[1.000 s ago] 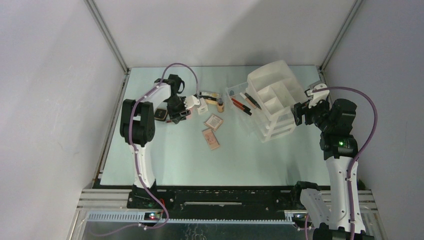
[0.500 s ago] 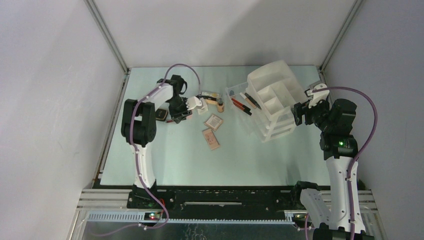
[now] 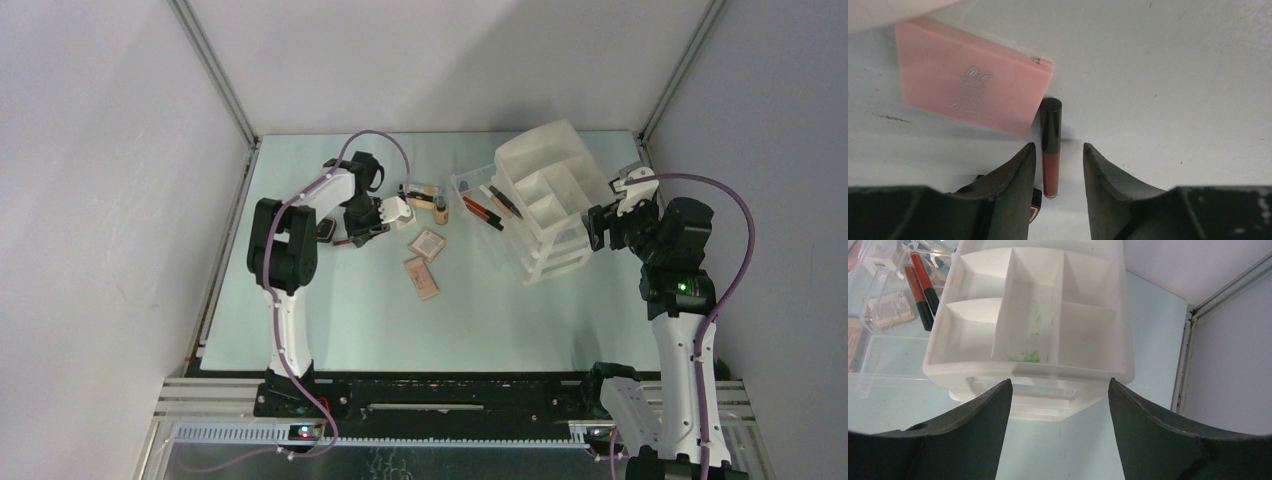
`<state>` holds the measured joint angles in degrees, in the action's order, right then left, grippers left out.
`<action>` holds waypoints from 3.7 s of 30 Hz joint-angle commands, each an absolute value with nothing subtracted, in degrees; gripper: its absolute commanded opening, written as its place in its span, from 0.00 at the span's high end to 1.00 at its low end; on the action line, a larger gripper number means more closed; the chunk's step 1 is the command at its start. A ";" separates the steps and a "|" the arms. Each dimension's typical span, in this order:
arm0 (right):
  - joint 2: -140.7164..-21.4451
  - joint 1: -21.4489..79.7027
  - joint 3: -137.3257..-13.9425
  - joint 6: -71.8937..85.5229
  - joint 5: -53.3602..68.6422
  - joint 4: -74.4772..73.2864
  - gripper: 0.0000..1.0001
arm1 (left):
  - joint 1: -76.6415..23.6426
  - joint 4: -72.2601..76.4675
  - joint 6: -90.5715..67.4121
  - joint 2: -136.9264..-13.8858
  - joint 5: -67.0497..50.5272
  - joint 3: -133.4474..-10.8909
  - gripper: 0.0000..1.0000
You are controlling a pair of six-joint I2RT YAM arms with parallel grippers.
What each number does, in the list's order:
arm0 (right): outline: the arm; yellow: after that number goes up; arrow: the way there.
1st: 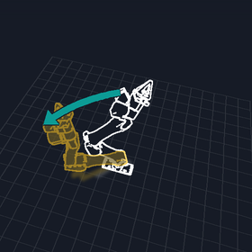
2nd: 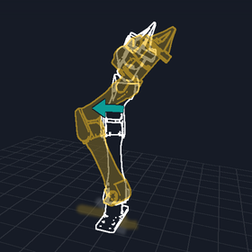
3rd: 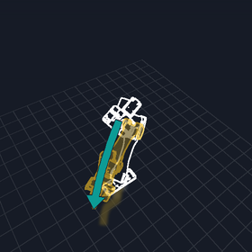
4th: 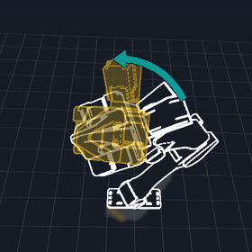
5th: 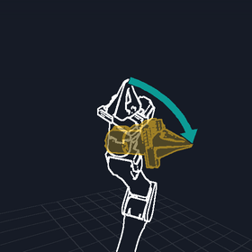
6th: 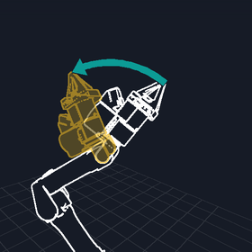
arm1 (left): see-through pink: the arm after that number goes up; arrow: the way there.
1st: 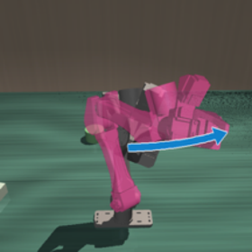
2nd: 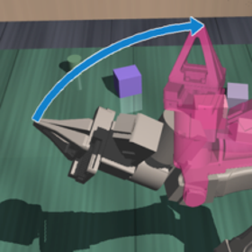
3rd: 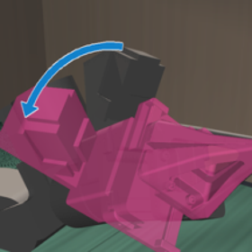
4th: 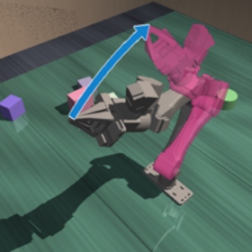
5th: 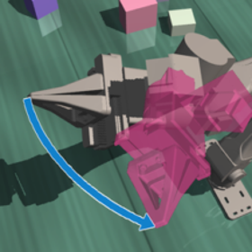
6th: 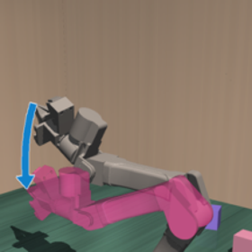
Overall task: Organize the makeup
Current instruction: Pick up the makeup from the center of the board, then place the makeup in the drawer.
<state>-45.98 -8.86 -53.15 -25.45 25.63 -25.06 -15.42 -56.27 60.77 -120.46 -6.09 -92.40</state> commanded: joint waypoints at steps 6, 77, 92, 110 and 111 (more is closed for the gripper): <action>-45.61 -9.14 -52.82 -25.97 25.74 -23.95 0.21 | -17.65 -56.99 59.29 -120.87 -7.41 -94.91 0.66; -43.70 -9.45 -52.82 -25.93 26.71 -24.06 0.21 | -63.24 -49.40 76.18 -108.97 8.15 -111.58 0.90; -43.77 -9.67 -52.80 -25.83 26.89 -24.06 0.21 | -61.20 -47.90 75.65 -110.52 6.93 -109.63 0.83; -43.68 -9.76 -52.82 -25.75 26.91 -24.06 0.21 | -60.91 -47.20 72.78 -107.55 6.39 -109.37 0.54; -43.58 -9.76 -52.82 -25.75 26.97 -24.08 0.21 | -60.91 -47.20 72.32 -107.08 6.37 -109.37 0.53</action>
